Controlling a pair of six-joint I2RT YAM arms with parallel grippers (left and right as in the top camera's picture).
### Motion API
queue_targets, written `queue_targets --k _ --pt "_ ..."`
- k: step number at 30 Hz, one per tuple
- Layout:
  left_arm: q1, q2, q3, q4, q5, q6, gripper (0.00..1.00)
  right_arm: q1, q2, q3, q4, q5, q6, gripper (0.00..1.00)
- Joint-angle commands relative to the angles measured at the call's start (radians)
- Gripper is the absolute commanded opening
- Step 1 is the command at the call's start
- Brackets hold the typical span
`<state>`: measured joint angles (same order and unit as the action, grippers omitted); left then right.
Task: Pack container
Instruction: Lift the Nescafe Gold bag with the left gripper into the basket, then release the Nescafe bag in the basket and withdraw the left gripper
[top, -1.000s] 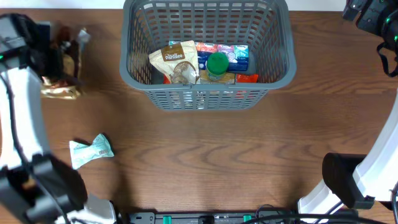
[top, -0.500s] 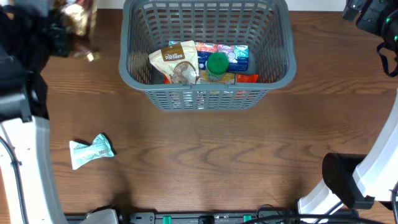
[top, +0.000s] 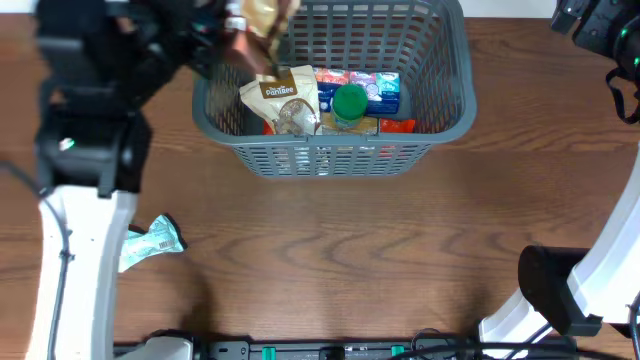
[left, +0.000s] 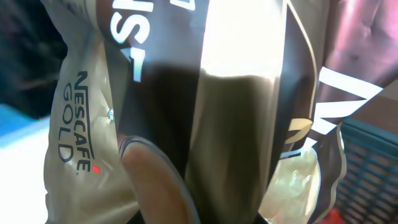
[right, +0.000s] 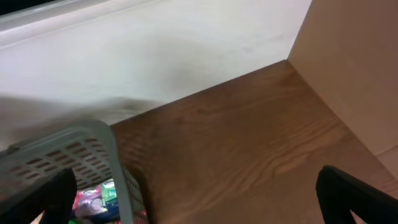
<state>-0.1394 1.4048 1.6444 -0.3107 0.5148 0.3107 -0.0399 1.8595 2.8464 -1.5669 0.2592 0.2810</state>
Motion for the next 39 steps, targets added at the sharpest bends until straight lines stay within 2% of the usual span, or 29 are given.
queue_targets --k 1,7,14,27,28,29,30,31,32,33,39 --pt "-0.06 0.047 0.052 0.027 0.028 -0.01 0.06 -0.005 -0.007 0.012 -0.001 0.002 0.01 0.99" --pt "-0.147 0.154 0.052 0.015 0.028 -0.01 0.06 -0.005 -0.007 0.012 -0.001 0.002 0.01 0.99" --pt "-0.212 0.255 0.052 -0.089 0.027 -0.009 0.06 -0.005 -0.007 0.012 -0.001 0.002 0.01 0.99" --pt "-0.216 0.311 0.051 -0.155 -0.011 -0.01 0.06 -0.005 -0.007 0.012 -0.001 0.002 0.01 0.99" --pt "-0.216 0.311 0.051 -0.153 -0.01 -0.01 0.1 -0.005 -0.007 0.012 -0.001 0.002 0.01 0.99" --pt "-0.216 0.311 0.051 -0.152 -0.01 -0.01 0.22 -0.005 -0.007 0.012 -0.001 0.002 0.01 0.99" --pt "-0.216 0.311 0.051 -0.152 -0.01 -0.01 0.41 -0.005 -0.007 0.012 -0.001 0.002 0.01 0.99" --pt "-0.216 0.311 0.051 -0.152 -0.01 -0.01 0.68 -0.005 -0.007 0.012 -0.001 0.002 0.01 0.99" --pt "-0.216 0.311 0.051 -0.152 -0.01 -0.01 0.86 -0.005 -0.007 0.012 -0.001 0.002 0.01 0.99" --pt "-0.216 0.31 0.051 -0.152 -0.01 -0.01 0.98 -0.005 -0.007 0.012 -0.001 0.002 0.01 0.99" --pt "-0.212 0.271 0.056 -0.098 -0.02 -0.023 0.99 -0.005 -0.007 0.012 -0.001 0.002 0.01 0.99"
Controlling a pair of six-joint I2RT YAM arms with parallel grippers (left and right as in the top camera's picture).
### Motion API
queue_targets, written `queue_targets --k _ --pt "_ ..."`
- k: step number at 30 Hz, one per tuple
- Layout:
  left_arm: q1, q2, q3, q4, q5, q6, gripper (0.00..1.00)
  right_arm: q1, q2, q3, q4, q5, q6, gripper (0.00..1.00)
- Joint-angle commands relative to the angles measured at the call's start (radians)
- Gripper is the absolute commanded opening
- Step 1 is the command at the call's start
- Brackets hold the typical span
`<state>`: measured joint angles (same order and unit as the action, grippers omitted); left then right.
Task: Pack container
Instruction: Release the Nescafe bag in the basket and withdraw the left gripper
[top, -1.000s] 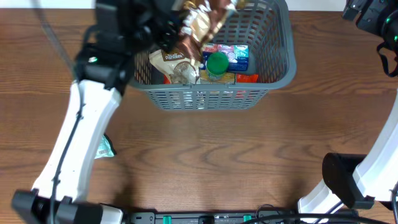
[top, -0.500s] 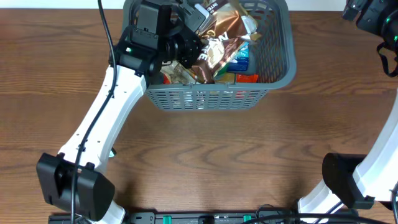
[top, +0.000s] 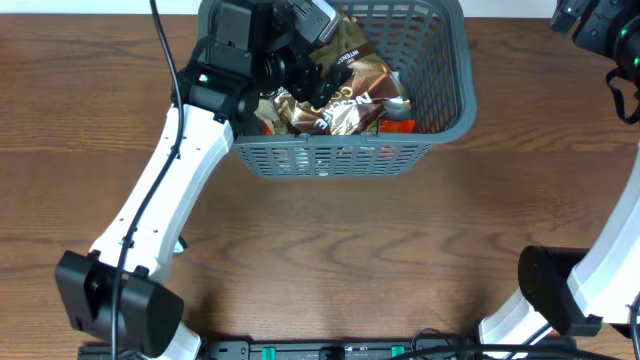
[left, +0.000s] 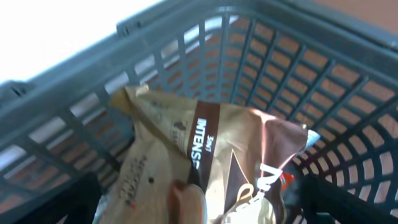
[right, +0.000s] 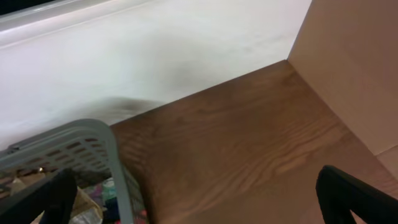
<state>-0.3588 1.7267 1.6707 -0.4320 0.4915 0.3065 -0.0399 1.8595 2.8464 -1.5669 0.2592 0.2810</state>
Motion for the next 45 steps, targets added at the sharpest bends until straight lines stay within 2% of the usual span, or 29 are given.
queue_targets --k 1,5,10,15,18,24,27,32,40,45 --pt "0.01 -0.06 0.034 0.031 -0.018 -0.039 0.99 -0.005 -0.007 0.012 -0.001 0.002 0.01 0.99" --pt "0.028 -0.113 0.066 0.028 -0.153 -0.107 0.99 -0.005 -0.007 0.012 -0.001 0.002 0.01 0.99" --pt "0.079 -0.219 0.105 -0.041 -0.399 -0.218 0.99 -0.005 -0.007 0.012 -0.001 0.002 0.01 0.99" --pt "0.149 -0.348 0.112 -0.227 -0.712 -0.332 0.99 -0.005 -0.007 0.012 -0.001 0.002 0.01 0.99" --pt "0.204 -0.411 0.112 -0.413 -0.851 -0.445 0.98 -0.005 -0.007 0.012 -0.001 0.002 0.01 0.99" --pt "0.291 -0.446 0.112 -0.814 -0.851 -0.62 0.99 -0.005 -0.007 0.012 -0.001 0.002 0.01 0.99" --pt "0.312 -0.426 0.108 -0.975 -0.852 -0.85 0.99 -0.005 -0.007 0.012 -0.001 0.002 0.01 0.99" --pt "0.351 -0.404 0.049 -1.123 -0.852 -1.357 0.99 -0.005 -0.007 0.012 -0.001 0.002 0.01 0.99" --pt "0.365 -0.401 -0.185 -1.119 -0.841 -1.749 0.98 -0.005 -0.007 0.012 -0.001 0.002 0.01 0.99" --pt "0.365 -0.401 -0.382 -1.016 -0.829 -1.823 0.98 -0.005 -0.007 0.012 -0.001 0.002 0.01 0.99"
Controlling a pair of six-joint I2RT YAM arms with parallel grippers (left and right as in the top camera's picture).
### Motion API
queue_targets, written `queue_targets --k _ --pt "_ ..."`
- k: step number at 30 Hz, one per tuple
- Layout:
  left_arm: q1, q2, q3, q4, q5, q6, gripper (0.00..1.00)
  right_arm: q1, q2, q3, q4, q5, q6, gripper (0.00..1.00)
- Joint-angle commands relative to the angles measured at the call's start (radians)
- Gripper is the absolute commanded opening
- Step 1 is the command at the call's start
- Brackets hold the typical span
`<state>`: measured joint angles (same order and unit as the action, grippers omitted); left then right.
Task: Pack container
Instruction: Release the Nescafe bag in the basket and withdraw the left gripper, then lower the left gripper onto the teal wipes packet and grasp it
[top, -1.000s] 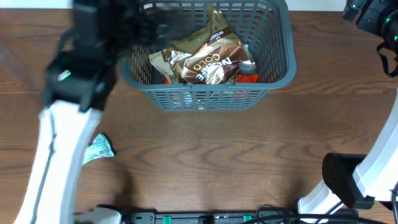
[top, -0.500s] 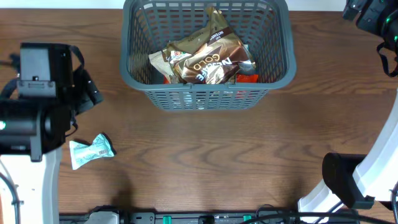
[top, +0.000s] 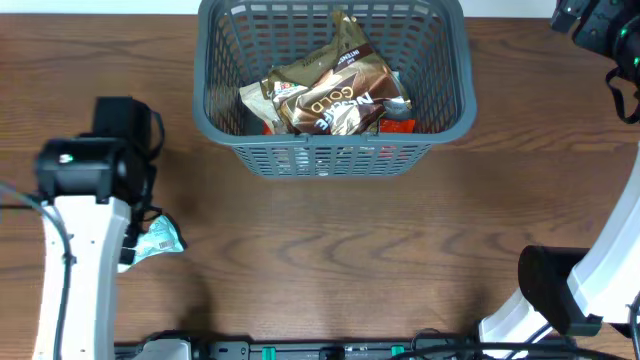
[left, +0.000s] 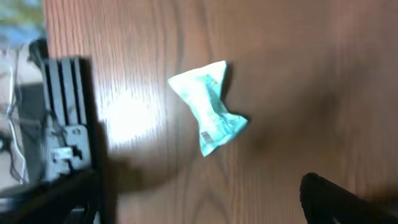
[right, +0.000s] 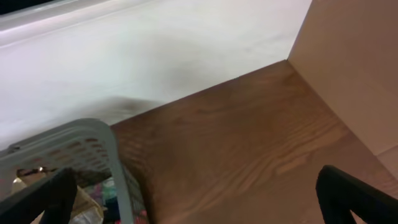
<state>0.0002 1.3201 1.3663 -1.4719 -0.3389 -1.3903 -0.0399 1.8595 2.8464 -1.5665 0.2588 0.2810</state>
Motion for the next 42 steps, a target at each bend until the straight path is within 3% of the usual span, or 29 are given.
queue_targets --k 1,7,13,21,29,42 --pt "0.006 0.006 -0.123 0.058 0.01 -0.127 0.99 -0.005 -0.007 0.012 -0.002 0.002 0.01 0.99" --pt "0.038 0.006 -0.354 0.253 0.082 -0.112 0.99 -0.005 -0.007 0.012 -0.002 0.002 0.01 0.99" --pt "0.134 0.006 -0.51 0.447 0.101 0.056 0.99 -0.005 -0.007 0.012 -0.002 0.002 0.01 0.99" --pt "0.256 0.006 -0.557 0.57 0.123 0.192 0.99 -0.005 -0.007 0.012 -0.002 0.002 0.01 0.99" --pt "0.303 0.037 -0.564 0.624 0.13 0.193 0.99 -0.005 -0.007 0.012 -0.002 0.002 0.01 0.99" --pt "0.303 0.248 -0.564 0.808 0.235 0.192 0.99 -0.005 -0.007 0.012 -0.002 0.002 0.01 0.99"
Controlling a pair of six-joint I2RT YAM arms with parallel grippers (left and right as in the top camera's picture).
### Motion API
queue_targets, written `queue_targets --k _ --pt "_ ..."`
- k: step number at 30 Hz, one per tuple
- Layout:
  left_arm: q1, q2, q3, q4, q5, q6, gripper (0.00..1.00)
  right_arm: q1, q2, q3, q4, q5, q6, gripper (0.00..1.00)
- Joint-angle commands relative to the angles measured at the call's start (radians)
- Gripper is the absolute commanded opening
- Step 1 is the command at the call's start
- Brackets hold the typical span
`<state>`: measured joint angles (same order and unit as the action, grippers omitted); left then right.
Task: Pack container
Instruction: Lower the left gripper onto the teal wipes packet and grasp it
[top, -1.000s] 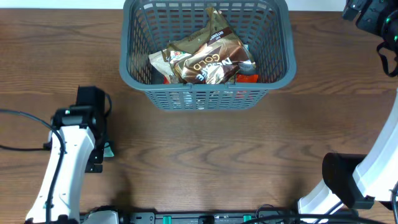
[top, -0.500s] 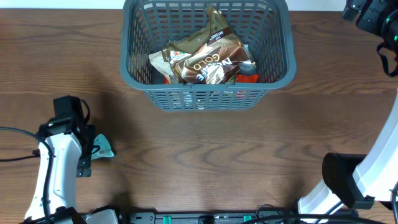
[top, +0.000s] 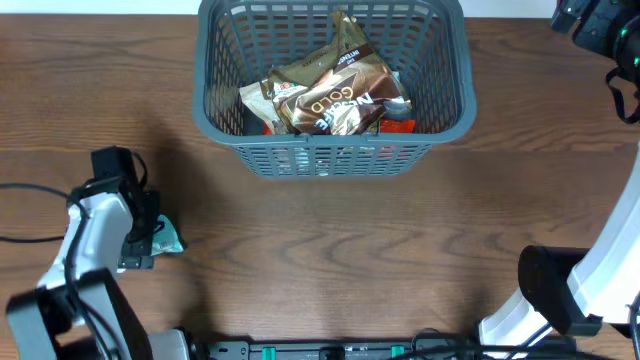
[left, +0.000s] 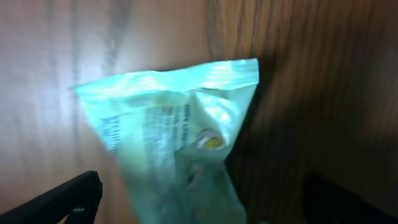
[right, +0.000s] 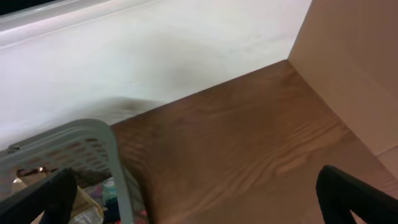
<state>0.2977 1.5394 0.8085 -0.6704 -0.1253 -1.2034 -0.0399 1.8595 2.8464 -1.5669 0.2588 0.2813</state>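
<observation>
A grey slotted basket stands at the table's far middle. A brown Nescafe Gold bag lies on top of the other goods in it. A small teal packet lies on the wood near the front left. My left gripper is low over it and open. In the left wrist view the packet fills the middle, with my left gripper straddling its near end. My right gripper is open and holds nothing, up at the far right corner.
A red packet peeks out under the coffee bag. The basket's rim shows at the left of the right wrist view, beside a pale wall and a wooden side panel. A black cable runs at the left edge.
My left gripper was high over the left side of the table with the teal packet small below it. Now it is down at the packet, fingers either side. The right arm is unchanged.
My left gripper held the coffee bag beside the basket's far left corner. Then it was inside the basket with the bag lying on the other goods. Then it was back over the left of the table, the bag left in the basket. Now it is at the teal packet.
</observation>
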Motion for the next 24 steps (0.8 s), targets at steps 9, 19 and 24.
queue_targets --k 9,19,24 --pt "0.005 0.095 -0.006 0.033 0.033 0.006 0.85 -0.005 -0.007 0.012 -0.001 0.002 0.01 0.99" --pt "0.005 0.097 -0.006 0.025 0.033 0.006 0.06 -0.005 -0.007 0.012 -0.001 0.002 0.01 0.99" --pt "0.005 0.069 -0.001 0.044 0.033 0.007 0.06 -0.005 -0.007 0.012 -0.001 0.002 0.01 0.99"
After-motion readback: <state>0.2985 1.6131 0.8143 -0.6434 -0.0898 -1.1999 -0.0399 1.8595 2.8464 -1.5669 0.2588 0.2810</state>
